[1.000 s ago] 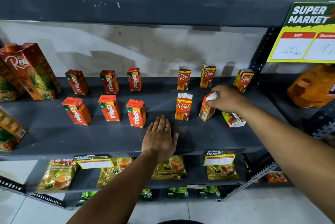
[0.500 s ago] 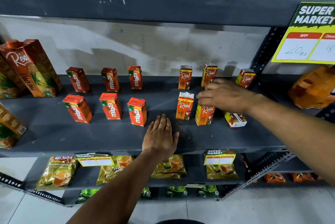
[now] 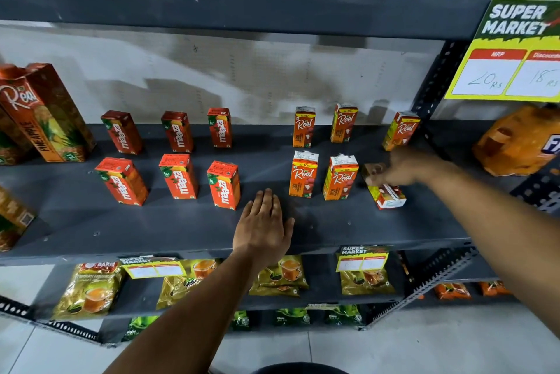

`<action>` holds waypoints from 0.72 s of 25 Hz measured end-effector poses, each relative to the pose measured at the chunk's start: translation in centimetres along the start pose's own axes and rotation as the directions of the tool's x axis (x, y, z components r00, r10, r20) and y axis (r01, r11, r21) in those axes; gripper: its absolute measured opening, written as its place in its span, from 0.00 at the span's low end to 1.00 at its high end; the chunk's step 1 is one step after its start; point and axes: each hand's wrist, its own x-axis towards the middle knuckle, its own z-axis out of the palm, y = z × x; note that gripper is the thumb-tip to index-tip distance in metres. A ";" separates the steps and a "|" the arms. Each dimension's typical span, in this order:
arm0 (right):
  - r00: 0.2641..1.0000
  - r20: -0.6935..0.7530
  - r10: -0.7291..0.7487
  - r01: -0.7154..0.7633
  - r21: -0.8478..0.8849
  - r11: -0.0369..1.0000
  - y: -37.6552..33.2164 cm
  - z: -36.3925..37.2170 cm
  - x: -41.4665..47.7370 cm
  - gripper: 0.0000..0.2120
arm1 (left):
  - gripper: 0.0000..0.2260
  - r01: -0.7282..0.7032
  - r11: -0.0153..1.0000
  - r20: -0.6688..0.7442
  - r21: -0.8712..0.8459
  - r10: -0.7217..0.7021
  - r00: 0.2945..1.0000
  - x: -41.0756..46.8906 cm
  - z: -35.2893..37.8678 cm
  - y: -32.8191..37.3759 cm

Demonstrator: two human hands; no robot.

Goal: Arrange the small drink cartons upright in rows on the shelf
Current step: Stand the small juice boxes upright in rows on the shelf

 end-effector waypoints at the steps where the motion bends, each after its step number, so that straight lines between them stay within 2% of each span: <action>1: 0.995 0.074 0.065 -0.069 0.049 0.996 0.6 1.3 -0.1 0.32 | 0.33 0.001 1.000 0.002 -0.002 -0.001 1.000 0.0 0.0 0.0; 3: 0.982 0.134 0.134 -0.155 0.163 0.974 1.5 3.6 -0.5 0.30 | 0.33 -0.003 1.000 -0.003 0.001 0.003 1.000 0.0 0.0 0.0; 4: 0.984 0.109 0.144 -0.164 0.202 0.965 1.9 4.3 -0.5 0.29 | 0.32 -0.005 1.000 -0.008 0.004 0.005 1.000 0.0 0.0 0.0; 7: 0.993 -0.079 0.091 -0.079 0.144 0.986 2.8 3.8 0.1 0.19 | 0.32 0.001 1.000 0.002 0.022 -0.001 1.000 0.1 -0.1 0.0; 9: 0.967 -0.245 -0.076 0.082 0.016 0.996 3.5 2.3 0.6 0.14 | 0.32 0.007 0.999 0.020 0.032 -0.008 1.000 0.2 -0.1 0.0; 10: 0.932 -0.295 -0.208 0.194 -0.078 0.978 3.9 1.5 0.8 0.15 | 0.32 0.006 0.999 0.023 0.031 -0.007 1.000 0.3 -0.1 0.0; 11: 0.888 -0.301 -0.348 0.305 -0.182 0.935 4.1 1.0 0.7 0.20 | 0.32 0.002 1.000 0.025 0.028 -0.003 1.000 0.2 -0.1 -0.1; 13: 0.791 -0.212 -0.573 0.461 -0.409 0.788 4.1 0.4 0.2 0.26 | 0.32 -0.005 1.000 0.022 0.021 0.004 1.000 0.1 0.0 -0.1; 15: 0.747 -0.143 -0.649 0.490 -0.541 0.683 3.9 0.2 -0.1 0.29 | 0.32 -0.001 1.000 0.009 0.016 0.001 1.000 0.0 0.0 -0.1; 18: 0.772 -0.137 -0.621 0.463 -0.550 0.696 3.8 0.1 0.2 0.31 | 0.32 -0.001 1.000 0.011 0.009 0.000 1.000 0.1 0.0 0.0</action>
